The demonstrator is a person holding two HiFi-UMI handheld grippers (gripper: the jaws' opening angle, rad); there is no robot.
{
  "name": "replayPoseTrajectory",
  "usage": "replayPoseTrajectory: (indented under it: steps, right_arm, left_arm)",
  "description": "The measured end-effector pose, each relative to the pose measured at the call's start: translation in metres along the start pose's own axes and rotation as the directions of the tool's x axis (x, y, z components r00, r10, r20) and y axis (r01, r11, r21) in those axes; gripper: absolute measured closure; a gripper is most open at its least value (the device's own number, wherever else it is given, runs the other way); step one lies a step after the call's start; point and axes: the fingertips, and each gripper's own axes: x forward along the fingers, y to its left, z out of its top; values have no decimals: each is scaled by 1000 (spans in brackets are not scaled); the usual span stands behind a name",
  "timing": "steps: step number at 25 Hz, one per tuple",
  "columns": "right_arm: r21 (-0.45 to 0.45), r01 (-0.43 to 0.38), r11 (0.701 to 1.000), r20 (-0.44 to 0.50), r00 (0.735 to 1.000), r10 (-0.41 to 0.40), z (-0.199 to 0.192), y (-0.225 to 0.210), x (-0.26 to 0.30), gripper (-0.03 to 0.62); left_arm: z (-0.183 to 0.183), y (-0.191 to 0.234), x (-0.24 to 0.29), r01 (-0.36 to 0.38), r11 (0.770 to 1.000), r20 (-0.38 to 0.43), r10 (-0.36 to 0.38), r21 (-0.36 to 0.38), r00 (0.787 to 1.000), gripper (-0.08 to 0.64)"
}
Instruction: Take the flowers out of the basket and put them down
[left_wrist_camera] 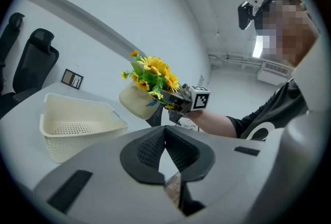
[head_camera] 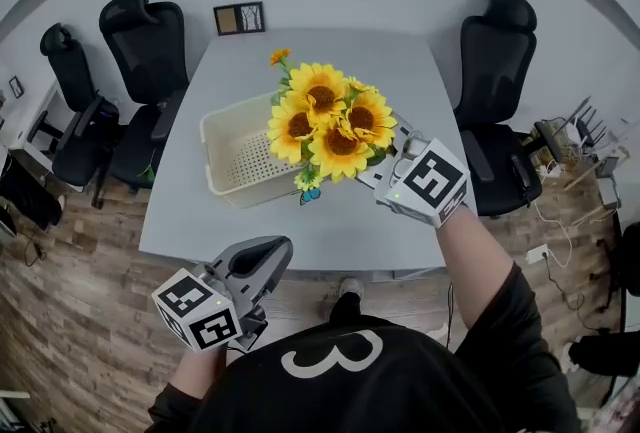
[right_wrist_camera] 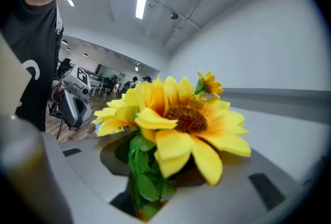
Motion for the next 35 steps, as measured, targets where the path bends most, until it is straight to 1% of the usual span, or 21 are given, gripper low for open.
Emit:
replayPoseTrajectory:
  steps: [4, 8, 12, 18, 22, 24, 30, 35]
  right_arm:
    - [41, 91, 995, -41, 995, -89, -11, -12, -36, 420]
    - [65, 157, 986, -72, 986, -152, -25, -22, -75, 420]
    - [52, 207, 977, -114, 973, -201, -38, -31, -111, 420]
    - [79, 261, 962, -149, 957, -248, -62, -49, -147, 419]
    - [89, 291, 953, -172, 946, -273, -86, -60, -163, 419]
    - [97, 294, 951, -181, 945, -274, -99, -63, -168, 419]
    - [120, 264, 957, -225, 946, -233, -145, -83, -170, 419]
    - [176, 248, 953, -250, 947, -201, -188, -95, -163, 419]
  left_arm:
    - [0, -11, 21, 70, 997, -16, -69, 14, 997, 548]
    - [-4, -26, 44, 133, 991, -31, -132, 18, 991, 548]
    - [-8, -41, 70, 187, 982, -44, -186, 19, 982, 548]
    - [-17, -53, 106, 229, 974, -92, -228, -1, 969, 548]
    - [-21, -52, 129, 235, 972, -110, -234, -8, 966, 548]
    - [-25, -50, 141, 228, 973, -121, -228, -17, 966, 548]
    - [-30, -32, 177, 186, 980, -153, -194, -64, 969, 548]
    - [-29, -12, 197, 149, 985, -163, -161, -84, 973, 548]
